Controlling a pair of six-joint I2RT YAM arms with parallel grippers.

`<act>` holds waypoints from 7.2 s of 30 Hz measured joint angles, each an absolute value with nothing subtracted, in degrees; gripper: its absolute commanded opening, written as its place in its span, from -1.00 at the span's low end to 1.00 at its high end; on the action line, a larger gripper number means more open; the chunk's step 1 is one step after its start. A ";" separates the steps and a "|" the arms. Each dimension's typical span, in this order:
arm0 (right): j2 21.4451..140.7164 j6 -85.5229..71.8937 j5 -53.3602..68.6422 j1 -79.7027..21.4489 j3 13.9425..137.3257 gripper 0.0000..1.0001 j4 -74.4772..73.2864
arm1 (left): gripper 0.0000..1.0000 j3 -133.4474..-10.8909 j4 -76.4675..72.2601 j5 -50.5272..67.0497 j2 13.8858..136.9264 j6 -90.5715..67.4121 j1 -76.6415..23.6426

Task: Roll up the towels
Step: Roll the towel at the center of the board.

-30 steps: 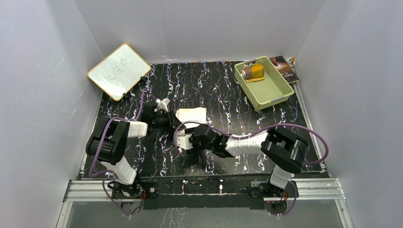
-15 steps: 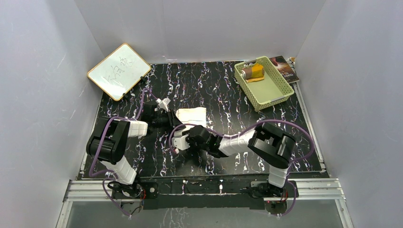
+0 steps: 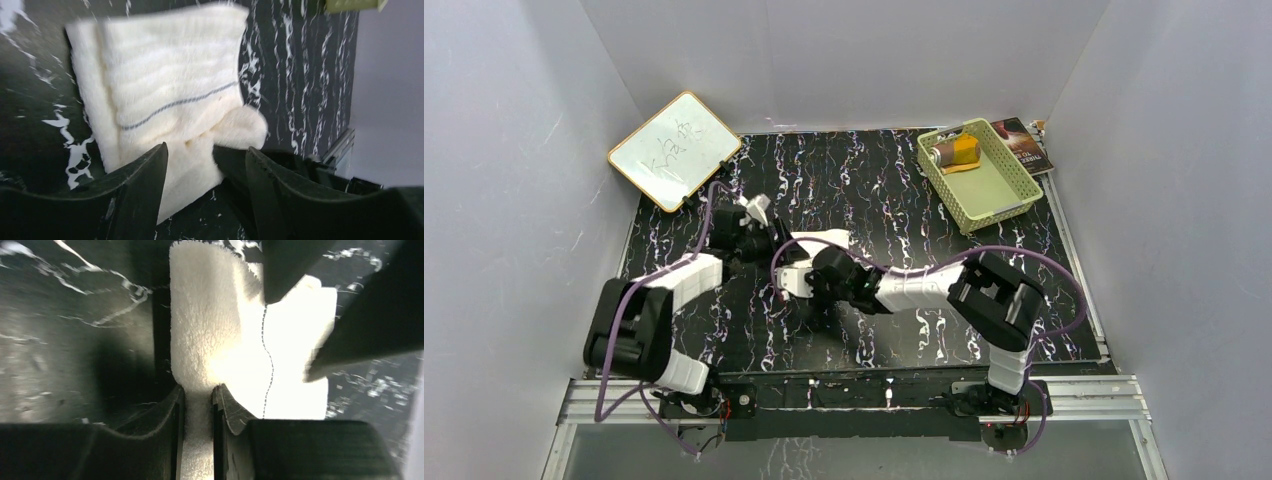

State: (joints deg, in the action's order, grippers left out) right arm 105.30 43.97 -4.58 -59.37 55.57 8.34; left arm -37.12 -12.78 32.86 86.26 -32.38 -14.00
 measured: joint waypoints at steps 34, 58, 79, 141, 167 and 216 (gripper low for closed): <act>131.59 -1.91 57.87 -41.89 95.15 -1.00 -32.36 | 0.01 -24.23 -14.52 38.35 69.25 -39.57 -9.58; 110.34 -2.39 28.51 -40.86 76.66 0.20 -16.64 | -0.03 -19.00 -31.70 35.14 77.25 -43.90 -9.61; 89.01 28.56 -1.50 -64.95 43.05 0.71 19.25 | -0.03 -19.07 -32.14 34.92 78.04 -43.07 -9.61; 114.50 -11.00 25.96 -40.58 79.85 -0.07 -19.64 | 0.33 -24.67 -10.35 39.35 67.96 -39.68 -2.28; 123.09 -22.46 48.27 -33.63 81.84 -0.32 -16.29 | 0.23 -28.75 -43.20 35.29 96.57 -49.89 -10.31; 113.99 4.84 -16.25 -53.67 80.55 0.06 -23.05 | -0.06 -50.98 -15.57 26.15 104.05 -31.66 -18.20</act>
